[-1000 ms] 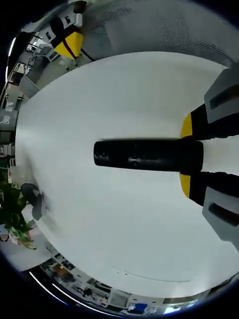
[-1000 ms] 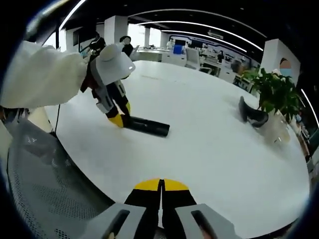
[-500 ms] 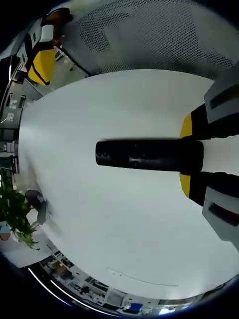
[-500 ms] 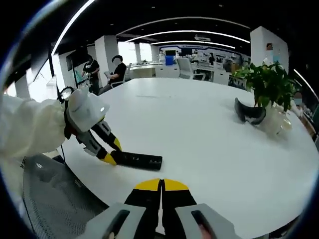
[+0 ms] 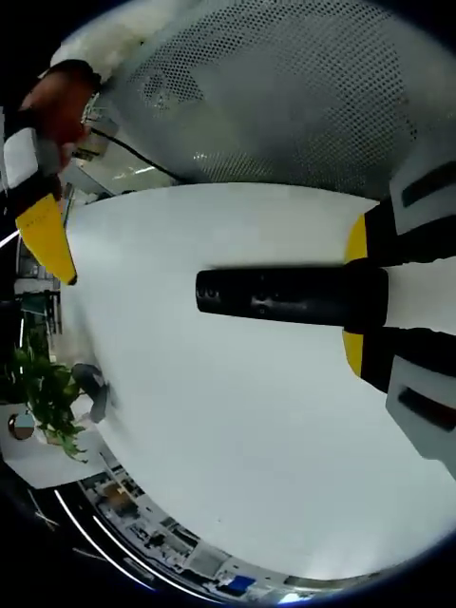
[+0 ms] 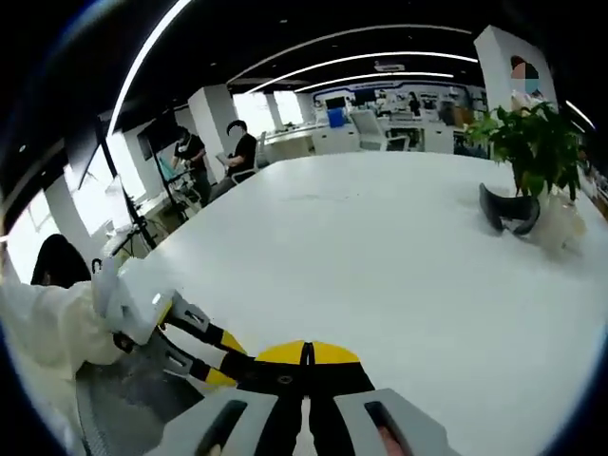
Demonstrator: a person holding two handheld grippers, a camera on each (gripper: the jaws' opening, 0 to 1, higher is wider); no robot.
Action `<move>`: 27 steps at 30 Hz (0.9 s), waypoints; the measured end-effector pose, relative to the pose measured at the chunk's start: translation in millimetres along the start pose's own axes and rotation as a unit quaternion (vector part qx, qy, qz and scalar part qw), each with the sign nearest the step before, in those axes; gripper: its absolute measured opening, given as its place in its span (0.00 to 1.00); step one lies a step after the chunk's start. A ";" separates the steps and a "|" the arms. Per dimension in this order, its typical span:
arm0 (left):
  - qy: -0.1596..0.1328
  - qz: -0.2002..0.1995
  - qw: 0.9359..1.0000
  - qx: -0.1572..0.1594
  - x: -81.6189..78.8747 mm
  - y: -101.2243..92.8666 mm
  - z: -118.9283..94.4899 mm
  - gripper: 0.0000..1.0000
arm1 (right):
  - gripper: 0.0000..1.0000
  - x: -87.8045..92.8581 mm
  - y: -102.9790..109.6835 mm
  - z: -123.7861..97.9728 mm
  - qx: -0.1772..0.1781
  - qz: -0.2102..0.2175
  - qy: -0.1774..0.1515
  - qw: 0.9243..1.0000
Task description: Press the specified remote control buttons in sequence, fully releasing each button before pressing the next.
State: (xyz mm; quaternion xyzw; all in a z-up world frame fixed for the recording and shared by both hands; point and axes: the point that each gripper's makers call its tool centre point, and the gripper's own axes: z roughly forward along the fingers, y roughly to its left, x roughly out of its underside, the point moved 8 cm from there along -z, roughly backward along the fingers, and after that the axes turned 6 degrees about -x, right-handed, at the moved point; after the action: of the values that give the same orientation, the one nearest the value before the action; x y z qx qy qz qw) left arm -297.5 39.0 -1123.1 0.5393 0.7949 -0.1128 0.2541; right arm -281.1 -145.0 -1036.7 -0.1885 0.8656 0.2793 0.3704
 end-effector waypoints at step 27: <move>-0.105 -0.003 0.994 0.012 12.4 -21.2 -0.1 0.25 | 0.00 56.9 -38.8 39.9 -0.071 0.238 0.127 0.960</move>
State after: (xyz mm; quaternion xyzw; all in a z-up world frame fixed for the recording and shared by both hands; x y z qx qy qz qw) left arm -320.5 40.6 -1131.5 0.5254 0.7640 -0.1791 0.3289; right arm -276.3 -156.9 -1115.2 -0.0373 0.9035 0.3935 0.1657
